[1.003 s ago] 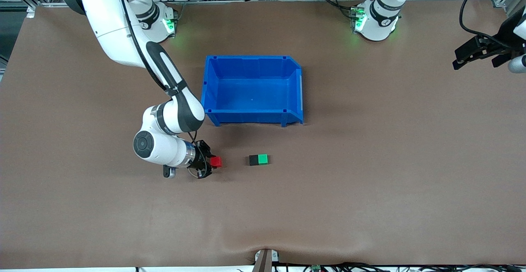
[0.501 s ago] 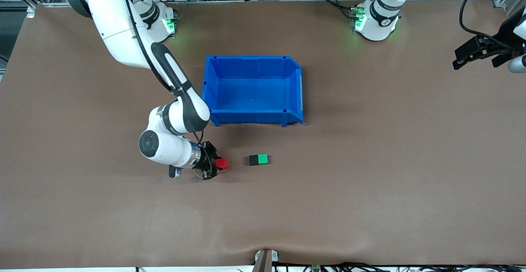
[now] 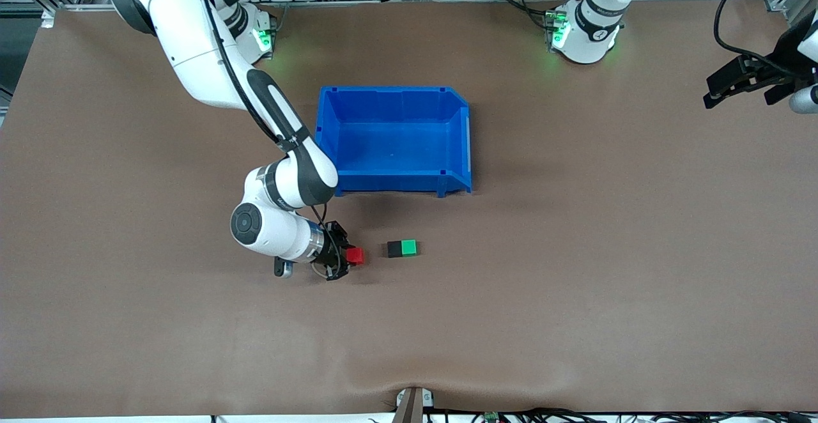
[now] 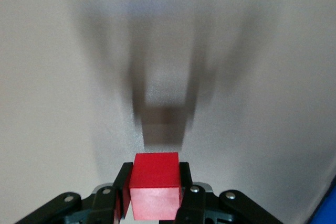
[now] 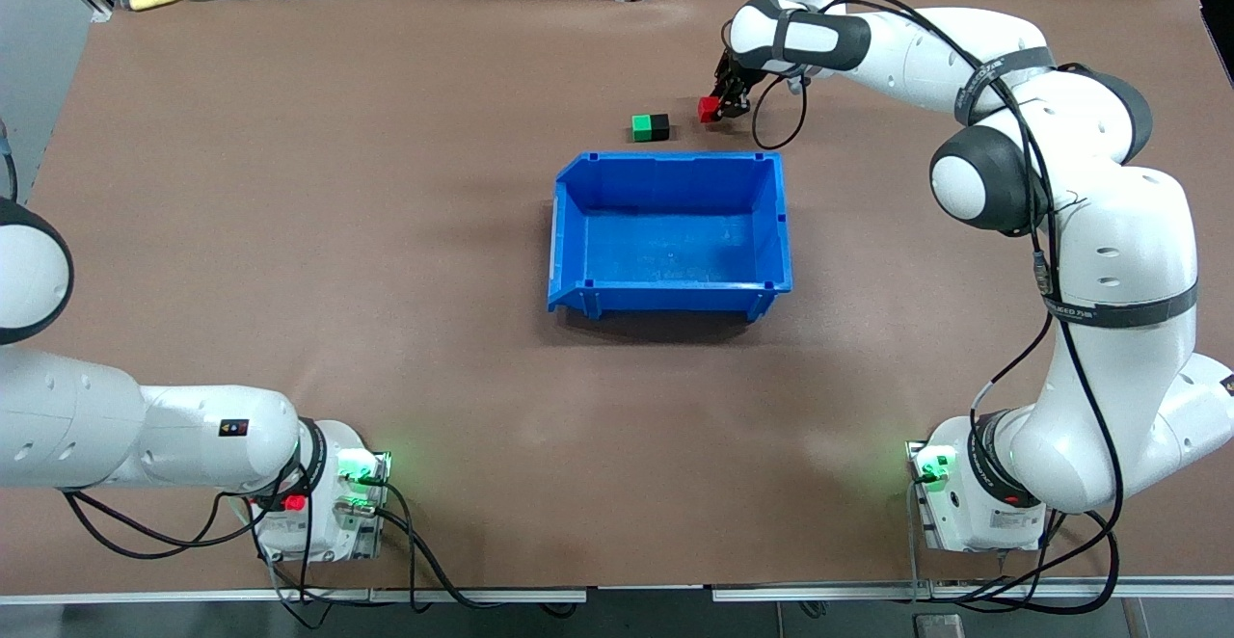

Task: Attach green and red cubes to black cube
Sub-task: 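Press the red cube against the black cube's side with the right gripper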

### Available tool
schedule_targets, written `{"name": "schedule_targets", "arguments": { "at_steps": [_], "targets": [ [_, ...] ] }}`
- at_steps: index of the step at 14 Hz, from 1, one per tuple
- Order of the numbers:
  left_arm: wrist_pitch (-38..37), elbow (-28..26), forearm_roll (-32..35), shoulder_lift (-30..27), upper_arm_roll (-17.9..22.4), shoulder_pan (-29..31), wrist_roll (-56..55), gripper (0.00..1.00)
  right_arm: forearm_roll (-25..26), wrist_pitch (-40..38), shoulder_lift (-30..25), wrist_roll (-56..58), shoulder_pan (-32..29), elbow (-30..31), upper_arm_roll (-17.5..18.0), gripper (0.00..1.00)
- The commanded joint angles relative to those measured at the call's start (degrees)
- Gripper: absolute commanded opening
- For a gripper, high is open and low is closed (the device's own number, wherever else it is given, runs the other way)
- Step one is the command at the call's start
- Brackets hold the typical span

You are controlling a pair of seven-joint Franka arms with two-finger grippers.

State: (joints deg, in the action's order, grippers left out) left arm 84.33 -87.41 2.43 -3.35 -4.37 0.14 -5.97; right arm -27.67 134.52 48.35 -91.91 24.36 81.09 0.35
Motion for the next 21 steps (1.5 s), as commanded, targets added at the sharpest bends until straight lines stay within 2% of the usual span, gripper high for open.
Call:
{"name": "schedule_targets", "arguments": {
  "at_steps": [1, 21],
  "targets": [
    [0.66, -0.13, 0.56, 0.09, -0.20, -0.06, -0.09, 1.00, -0.90, 1.70, 1.65, -1.87, 1.73, -1.90, -0.44, 0.00],
    [0.92, -0.13, 0.56, 0.62, -0.20, -0.23, -0.09, 1.00, -0.81, 3.47, 4.03, -6.00, 4.90, -3.40, -0.53, 0.00]
  ]
}}
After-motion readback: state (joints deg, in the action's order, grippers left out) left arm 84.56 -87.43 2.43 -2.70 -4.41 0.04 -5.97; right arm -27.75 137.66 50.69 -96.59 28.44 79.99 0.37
